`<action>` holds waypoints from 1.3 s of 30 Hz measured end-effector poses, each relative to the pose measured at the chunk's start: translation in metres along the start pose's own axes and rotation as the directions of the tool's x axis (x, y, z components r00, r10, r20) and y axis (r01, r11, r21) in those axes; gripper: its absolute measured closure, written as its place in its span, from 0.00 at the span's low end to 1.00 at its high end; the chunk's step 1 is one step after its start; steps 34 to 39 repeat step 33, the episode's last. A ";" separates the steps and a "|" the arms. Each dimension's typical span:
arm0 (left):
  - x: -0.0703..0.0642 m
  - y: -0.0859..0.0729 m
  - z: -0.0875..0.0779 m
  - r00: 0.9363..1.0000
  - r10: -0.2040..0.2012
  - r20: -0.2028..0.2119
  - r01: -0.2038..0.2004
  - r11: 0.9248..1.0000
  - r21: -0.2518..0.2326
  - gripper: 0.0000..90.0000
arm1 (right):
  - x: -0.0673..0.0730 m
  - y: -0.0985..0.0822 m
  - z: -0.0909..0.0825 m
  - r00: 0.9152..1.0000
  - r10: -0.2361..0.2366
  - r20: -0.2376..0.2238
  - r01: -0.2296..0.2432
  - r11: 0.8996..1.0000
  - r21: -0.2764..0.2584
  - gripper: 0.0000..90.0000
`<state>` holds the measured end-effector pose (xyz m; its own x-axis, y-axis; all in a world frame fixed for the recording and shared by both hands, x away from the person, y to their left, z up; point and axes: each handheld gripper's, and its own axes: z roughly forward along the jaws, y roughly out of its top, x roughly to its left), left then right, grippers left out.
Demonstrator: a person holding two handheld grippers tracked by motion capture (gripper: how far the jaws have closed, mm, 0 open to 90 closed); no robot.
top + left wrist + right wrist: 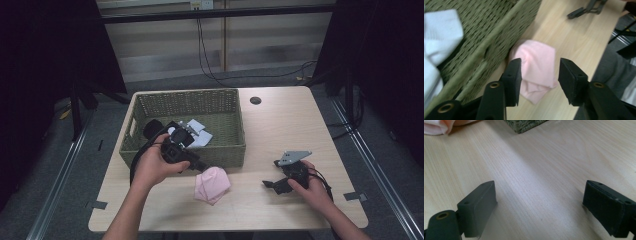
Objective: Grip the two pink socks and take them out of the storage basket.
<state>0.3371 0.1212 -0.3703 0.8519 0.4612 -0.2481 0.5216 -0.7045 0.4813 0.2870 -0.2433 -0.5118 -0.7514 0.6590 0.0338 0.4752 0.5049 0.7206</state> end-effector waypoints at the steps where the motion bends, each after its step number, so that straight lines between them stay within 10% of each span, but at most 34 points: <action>1: 0.003 -0.008 0.002 1.000 -0.006 -0.013 0.006 1.000 -0.008 0.55 | 0.000 0.000 0.000 1.000 0.000 0.000 0.000 1.000 0.000 0.12; 24: 0.031 -0.089 0.045 0.996 -0.032 -0.087 0.026 0.998 -0.061 0.37 | 0.000 0.000 0.000 1.000 -0.002 0.000 0.002 1.000 -0.001 0.12; 39: 0.025 -0.089 0.053 0.996 -0.022 -0.090 0.016 0.998 -0.065 0.35 | 0.000 0.000 0.000 1.000 0.000 0.001 0.000 1.000 0.001 0.12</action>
